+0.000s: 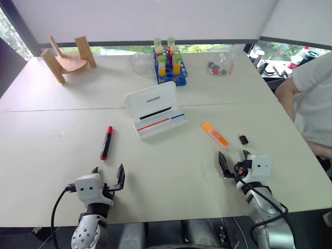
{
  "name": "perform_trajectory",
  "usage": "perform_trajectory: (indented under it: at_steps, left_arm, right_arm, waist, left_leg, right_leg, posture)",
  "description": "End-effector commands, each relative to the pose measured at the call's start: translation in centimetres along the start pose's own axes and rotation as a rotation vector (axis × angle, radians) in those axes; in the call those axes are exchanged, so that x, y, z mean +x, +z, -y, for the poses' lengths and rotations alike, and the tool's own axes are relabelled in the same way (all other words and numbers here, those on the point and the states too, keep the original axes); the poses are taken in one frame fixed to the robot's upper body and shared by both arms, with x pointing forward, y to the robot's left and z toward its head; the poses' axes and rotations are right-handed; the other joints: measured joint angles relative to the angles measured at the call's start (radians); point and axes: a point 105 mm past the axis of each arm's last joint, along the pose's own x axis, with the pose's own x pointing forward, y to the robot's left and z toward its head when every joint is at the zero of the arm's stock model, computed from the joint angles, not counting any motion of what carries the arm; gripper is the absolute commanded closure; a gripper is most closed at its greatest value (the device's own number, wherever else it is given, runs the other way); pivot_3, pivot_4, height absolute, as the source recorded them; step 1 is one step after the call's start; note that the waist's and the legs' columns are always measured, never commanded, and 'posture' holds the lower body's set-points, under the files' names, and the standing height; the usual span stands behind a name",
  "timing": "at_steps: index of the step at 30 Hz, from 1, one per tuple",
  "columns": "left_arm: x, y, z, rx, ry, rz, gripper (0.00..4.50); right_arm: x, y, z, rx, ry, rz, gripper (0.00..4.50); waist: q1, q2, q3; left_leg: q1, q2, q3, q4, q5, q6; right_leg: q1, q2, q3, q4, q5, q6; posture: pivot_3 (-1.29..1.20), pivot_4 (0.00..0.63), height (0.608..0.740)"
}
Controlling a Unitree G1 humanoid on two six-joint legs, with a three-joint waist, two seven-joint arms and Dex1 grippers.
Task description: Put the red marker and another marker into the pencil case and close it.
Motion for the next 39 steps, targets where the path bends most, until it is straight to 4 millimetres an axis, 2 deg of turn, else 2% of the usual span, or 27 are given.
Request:
perform_trajectory:
  at_steps: [1, 16, 21, 25, 27, 28, 30, 31, 36, 39]
  left_arm:
    - [-0.4, -0.7, -0.5, 0.011, 0.011, -0.019, 0.03]
    - [-0.5, -1.2, -0.9, 0.008, 0.018, -0.015, 0.03]
    - [-0.4, -0.6, -1.1, 0.041, 0.008, 0.006, 0.03]
    - [-0.1, 1.7, -1.0, 0.083, -0.063, 0.065, 0.03]
    - [0.3, 3.6, -0.7, 0.127, -0.134, 0.102, 0.03]
    - [0.7, 5.3, -0.4, 0.148, -0.198, 0.136, 0.03]
    - [2.1, 9.9, 0.9, 0.218, -0.413, 0.220, 0.03]
    - [2.8, 11.3, 1.4, 0.231, -0.504, 0.217, 0.03]
    - [5.1, 14.1, 3.6, 0.282, -0.872, 0.129, 0.03]
    - [6.9, 14.1, 5.1, 0.323, -1.069, 0.046, 0.03]
  right_arm:
    - [-0.1, -0.5, 0.0, 0.000, 0.006, -0.025, 0.00]
    - [0.0, -0.5, 0.0, 0.000, 0.003, -0.023, 0.00]
    - [-0.2, -0.1, 0.0, -0.027, 0.021, -0.011, 0.00]
    - [-0.5, 1.4, -0.1, -0.087, 0.075, 0.036, 0.00]
    - [-0.5, 2.7, -0.4, -0.118, 0.133, 0.068, 0.00]
    - [-0.4, 4.0, -0.6, -0.144, 0.182, 0.096, 0.00]
    - [-0.5, 7.3, -1.1, -0.197, 0.347, 0.137, 0.00]
    - [-0.7, 8.6, -1.4, -0.229, 0.422, 0.147, 0.00]
    - [-1.2, 11.9, -2.3, -0.264, 0.701, 0.071, 0.00]
    - [-1.9, 13.3, -3.0, -0.310, 0.853, 0.026, 0.00]
  waist:
    - [0.000, 0.000, 0.000]
    - [0.000, 0.003, -0.003]
    - [-0.001, 0.004, -0.004]
    - [0.001, 0.003, -0.003]
    - [0.001, 0.003, -0.002]
    - [0.002, 0.004, -0.001]
    - [0.009, 0.006, 0.006]
    - [0.009, 0.008, 0.008]
    - [0.000, 0.006, 0.008]
    - [0.003, 0.007, 0.009]
  left_leg:
    - [0.000, 0.000, 0.000, 0.000, 0.000, 0.000]
    - [0.001, 0.000, 0.000, 0.000, 0.000, 0.000]
    - [0.001, 0.000, 0.000, 0.000, 0.000, 0.000]
    - [0.001, 0.000, 0.000, 0.000, 0.000, 0.000]
    - [-0.001, 0.000, -0.001, 0.000, 0.000, 0.000]
    - [-0.001, 0.000, -0.001, 0.000, 0.000, 0.000]
    - [-0.001, 0.000, -0.001, 0.001, 0.000, 0.000]
    - [-0.002, 0.000, -0.002, 0.002, 0.001, -0.001]
    - [0.002, 0.000, -0.002, 0.003, 0.002, -0.001]
    - [-0.001, 0.000, -0.003, 0.001, 0.002, -0.001]
  right_leg:
    - [0.000, 0.000, 0.000, 0.000, 0.000, 0.000]
    - [0.001, 0.000, 0.000, 0.000, 0.000, 0.000]
    - [0.001, 0.000, 0.000, 0.000, 0.000, 0.000]
    - [0.000, 0.001, 0.000, 0.000, 0.000, 0.000]
    - [-0.001, 0.001, 0.000, 0.000, 0.000, 0.000]
    - [-0.001, 0.001, -0.001, 0.000, 0.000, 0.000]
    - [-0.001, 0.001, -0.001, 0.001, 0.000, 0.000]
    - [-0.001, 0.001, -0.002, 0.003, 0.000, -0.001]
    - [0.004, 0.001, -0.003, 0.003, 0.003, -0.002]
    - [-0.001, 0.002, -0.003, 0.004, 0.005, 0.002]
  posture:
    - [0.00, 0.150, 0.740]
    - [0.00, 0.150, 0.740]
    - [0.00, 0.150, 0.740]
    - [0.00, 0.150, 0.740]
    - [0.00, 0.150, 0.740]
    - [0.00, 0.150, 0.740]
    - [0.00, 0.150, 0.740]
    - [0.00, 0.150, 0.740]
    - [0.00, 0.150, 0.740]
    - [0.00, 0.150, 0.740]
